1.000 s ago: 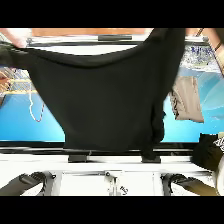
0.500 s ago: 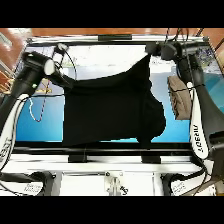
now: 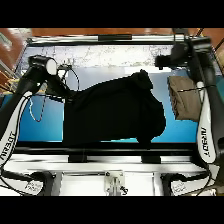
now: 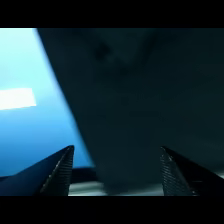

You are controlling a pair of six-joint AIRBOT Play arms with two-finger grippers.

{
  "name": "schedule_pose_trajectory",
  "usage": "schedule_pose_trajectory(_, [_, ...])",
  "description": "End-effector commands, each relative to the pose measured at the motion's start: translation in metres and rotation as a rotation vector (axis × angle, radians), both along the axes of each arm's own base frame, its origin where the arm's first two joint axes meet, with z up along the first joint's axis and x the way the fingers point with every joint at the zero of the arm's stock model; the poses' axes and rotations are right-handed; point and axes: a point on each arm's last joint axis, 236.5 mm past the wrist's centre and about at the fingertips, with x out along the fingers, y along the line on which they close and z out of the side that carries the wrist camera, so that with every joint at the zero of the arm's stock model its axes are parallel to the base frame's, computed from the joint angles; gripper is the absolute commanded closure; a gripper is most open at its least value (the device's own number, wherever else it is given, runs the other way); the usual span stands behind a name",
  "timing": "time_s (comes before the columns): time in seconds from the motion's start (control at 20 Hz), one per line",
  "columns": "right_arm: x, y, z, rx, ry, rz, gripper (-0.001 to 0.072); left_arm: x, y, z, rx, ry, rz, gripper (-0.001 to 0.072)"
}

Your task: Fold the shirts.

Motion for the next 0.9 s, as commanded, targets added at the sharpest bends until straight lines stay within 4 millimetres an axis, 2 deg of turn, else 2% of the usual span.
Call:
schedule_pose_trajectory(0.0, [-0.07,-0.049,-0.02,0.016,0.287,-0.035,0.0213,-0.027,-0.033,0.028,-0.26,0.055,0.018,0.0097])
schedule_pose_trajectory(0.15, [-0.121,-0.063,-0.046,0.22,0.454,-0.057,0.0213,-0.061,-0.013,0.019,-0.275,0.042,0.091,0.0097])
schedule_pose_trajectory(0.35, [-0.157,-0.068,-0.07,0.459,0.48,-0.124,0.0212,-0.117,0.029,-0.004,-0.35,-0.017,0.276,0.0097])
schedule_pose_trajectory(0.5, [-0.166,-0.068,-0.084,0.516,0.477,-0.149,0.0212,-0.153,0.058,-0.032,-0.424,0.032,0.446,0.0096])
schedule_pose_trajectory(0.6, [-0.168,-0.063,-0.091,0.537,0.486,-0.144,0.0212,-0.165,0.068,-0.051,-0.464,0.069,0.509,0.0096])
schedule_pose_trajectory(0.85, [-0.167,-0.059,-0.093,0.548,0.476,-0.118,0.0212,-0.174,0.065,-0.083,-0.493,0.174,0.473,0.01])
